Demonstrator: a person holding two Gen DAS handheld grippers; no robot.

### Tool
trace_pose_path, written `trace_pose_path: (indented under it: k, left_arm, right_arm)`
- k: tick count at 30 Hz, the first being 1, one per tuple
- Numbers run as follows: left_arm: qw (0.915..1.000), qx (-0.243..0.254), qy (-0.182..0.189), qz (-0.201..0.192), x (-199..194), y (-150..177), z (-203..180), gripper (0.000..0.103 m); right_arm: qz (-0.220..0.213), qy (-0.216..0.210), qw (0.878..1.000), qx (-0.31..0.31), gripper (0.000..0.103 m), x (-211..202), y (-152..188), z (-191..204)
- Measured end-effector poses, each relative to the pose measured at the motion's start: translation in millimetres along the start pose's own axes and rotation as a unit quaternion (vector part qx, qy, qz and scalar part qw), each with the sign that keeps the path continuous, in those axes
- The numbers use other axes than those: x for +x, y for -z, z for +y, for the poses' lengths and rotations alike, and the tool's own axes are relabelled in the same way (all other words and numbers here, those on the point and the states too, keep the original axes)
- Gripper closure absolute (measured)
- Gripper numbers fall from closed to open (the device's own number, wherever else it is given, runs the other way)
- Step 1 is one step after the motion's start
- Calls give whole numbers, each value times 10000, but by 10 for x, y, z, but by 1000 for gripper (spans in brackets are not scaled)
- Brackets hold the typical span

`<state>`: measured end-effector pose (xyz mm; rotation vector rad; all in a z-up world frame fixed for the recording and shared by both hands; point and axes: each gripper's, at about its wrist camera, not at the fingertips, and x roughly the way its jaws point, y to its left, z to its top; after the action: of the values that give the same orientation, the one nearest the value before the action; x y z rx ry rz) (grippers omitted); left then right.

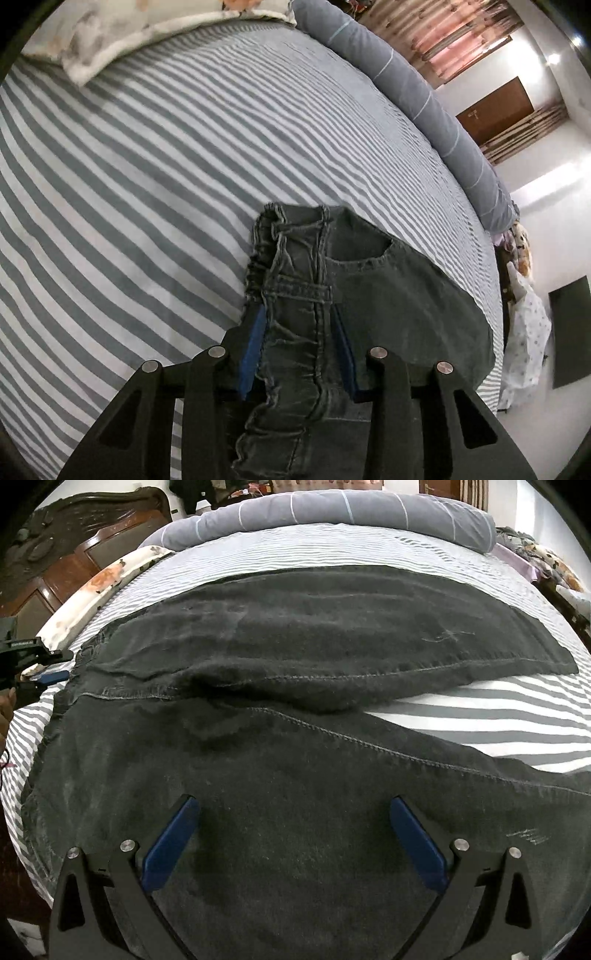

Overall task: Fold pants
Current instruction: 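Grasp the jeans waistband with the left gripper while the right gripper presses the leg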

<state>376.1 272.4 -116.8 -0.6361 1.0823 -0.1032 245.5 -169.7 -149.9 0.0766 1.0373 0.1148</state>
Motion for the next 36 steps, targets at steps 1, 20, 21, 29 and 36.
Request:
trace_pose_path:
  k: [1, 20, 21, 29, 36]
  left_arm:
    - [10000, 17, -32, -4, 18, 2, 1, 65]
    - [9992, -216, 316, -127, 169, -63, 185, 65]
    - [9991, -212, 333, -153, 164, -77, 179, 65]
    - [9968, -296, 676, -292, 344, -413, 54, 65]
    - [9927, -515, 853, -678, 453, -444, 125, 67]
  right_arm:
    - [-6, 1, 10000, 3, 0, 2, -3, -4]
    - [-66, 50, 10000, -42, 0, 17, -19, 10]
    - [-66, 31, 10000, -45, 0, 15, -39, 12]
    - [-32, -59, 9998, -168, 1, 63, -437, -103]
    - [-64, -170, 9938, -1097, 1, 183, -1356, -77]
